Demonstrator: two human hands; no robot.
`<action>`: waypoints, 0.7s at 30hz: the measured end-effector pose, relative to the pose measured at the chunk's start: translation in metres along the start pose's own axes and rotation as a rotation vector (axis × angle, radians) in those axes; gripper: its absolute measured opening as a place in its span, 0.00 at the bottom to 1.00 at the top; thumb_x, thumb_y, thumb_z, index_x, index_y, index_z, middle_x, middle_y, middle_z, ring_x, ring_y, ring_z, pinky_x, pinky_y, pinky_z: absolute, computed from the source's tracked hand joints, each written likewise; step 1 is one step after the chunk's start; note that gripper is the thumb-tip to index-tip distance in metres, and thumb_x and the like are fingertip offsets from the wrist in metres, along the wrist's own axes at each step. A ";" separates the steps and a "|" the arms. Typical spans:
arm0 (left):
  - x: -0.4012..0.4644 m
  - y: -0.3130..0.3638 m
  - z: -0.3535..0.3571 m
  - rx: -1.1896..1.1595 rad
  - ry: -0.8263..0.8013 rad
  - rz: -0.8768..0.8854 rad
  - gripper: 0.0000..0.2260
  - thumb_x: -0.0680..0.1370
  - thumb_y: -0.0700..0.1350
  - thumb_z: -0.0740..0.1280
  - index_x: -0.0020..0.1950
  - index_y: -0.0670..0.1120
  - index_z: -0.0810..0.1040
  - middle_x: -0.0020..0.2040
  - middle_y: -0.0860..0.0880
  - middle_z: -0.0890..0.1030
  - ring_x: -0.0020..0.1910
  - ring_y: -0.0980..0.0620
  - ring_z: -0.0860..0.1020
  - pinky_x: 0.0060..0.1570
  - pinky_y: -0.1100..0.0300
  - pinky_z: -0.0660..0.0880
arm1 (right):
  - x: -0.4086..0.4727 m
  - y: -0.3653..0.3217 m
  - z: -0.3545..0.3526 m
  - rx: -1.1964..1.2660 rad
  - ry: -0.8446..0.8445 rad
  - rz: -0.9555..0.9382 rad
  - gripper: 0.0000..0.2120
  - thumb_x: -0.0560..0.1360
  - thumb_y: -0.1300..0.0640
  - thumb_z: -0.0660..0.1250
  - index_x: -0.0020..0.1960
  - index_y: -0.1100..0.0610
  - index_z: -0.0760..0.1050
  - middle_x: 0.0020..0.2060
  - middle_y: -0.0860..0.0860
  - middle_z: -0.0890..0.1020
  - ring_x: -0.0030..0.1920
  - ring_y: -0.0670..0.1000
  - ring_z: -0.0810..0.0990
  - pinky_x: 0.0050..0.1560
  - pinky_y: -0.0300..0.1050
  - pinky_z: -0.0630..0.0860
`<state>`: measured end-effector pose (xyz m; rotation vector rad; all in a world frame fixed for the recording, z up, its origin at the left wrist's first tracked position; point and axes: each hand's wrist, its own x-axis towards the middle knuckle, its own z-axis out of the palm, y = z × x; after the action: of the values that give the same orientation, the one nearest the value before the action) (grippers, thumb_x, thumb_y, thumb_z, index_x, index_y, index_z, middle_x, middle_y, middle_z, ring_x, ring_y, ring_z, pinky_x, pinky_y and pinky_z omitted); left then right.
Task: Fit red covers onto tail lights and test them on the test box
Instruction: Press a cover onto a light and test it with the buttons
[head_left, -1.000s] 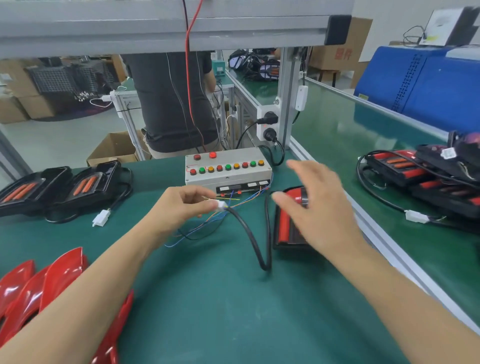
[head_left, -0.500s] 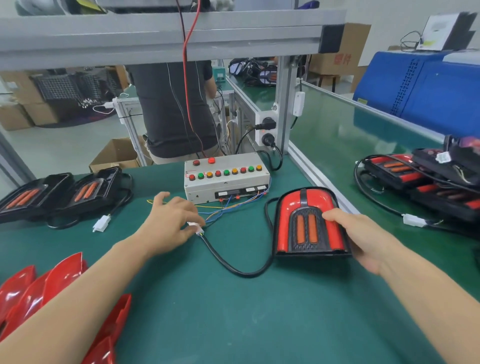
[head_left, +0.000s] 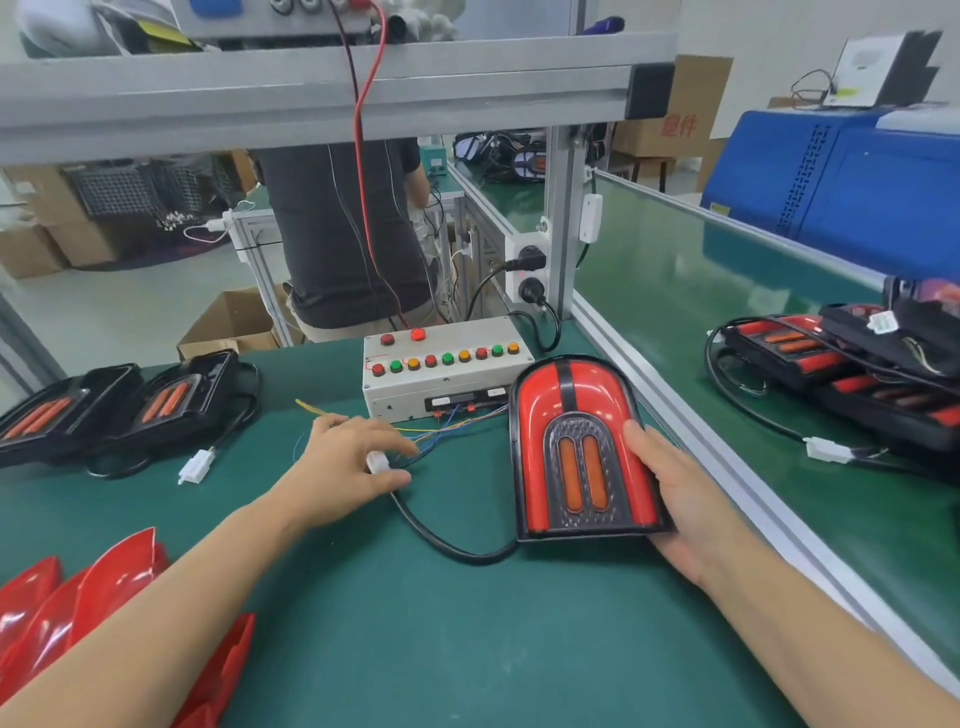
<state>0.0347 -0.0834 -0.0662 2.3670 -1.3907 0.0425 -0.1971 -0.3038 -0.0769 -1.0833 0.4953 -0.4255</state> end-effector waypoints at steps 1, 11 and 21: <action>0.002 0.003 -0.001 -0.037 0.022 -0.019 0.11 0.71 0.54 0.69 0.51 0.54 0.82 0.51 0.60 0.79 0.54 0.58 0.74 0.62 0.60 0.55 | 0.000 0.002 0.000 0.022 -0.003 -0.023 0.21 0.71 0.45 0.67 0.62 0.53 0.78 0.55 0.56 0.84 0.54 0.57 0.84 0.44 0.49 0.82; 0.036 0.000 -0.006 0.058 0.239 -0.413 0.24 0.77 0.34 0.56 0.72 0.51 0.68 0.69 0.47 0.69 0.66 0.45 0.66 0.66 0.51 0.54 | -0.001 0.009 -0.001 -0.005 0.022 -0.073 0.21 0.71 0.36 0.61 0.57 0.46 0.81 0.55 0.53 0.84 0.54 0.54 0.84 0.42 0.45 0.82; 0.057 -0.008 0.000 0.359 0.122 -0.401 0.30 0.73 0.35 0.59 0.74 0.54 0.63 0.65 0.47 0.68 0.62 0.46 0.68 0.66 0.49 0.54 | -0.002 0.011 -0.001 -0.015 0.027 -0.084 0.21 0.72 0.35 0.60 0.55 0.45 0.82 0.54 0.53 0.85 0.54 0.54 0.84 0.43 0.45 0.82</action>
<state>0.0701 -0.1281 -0.0562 2.8412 -0.8897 0.3447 -0.1984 -0.2983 -0.0871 -1.1167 0.4786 -0.5121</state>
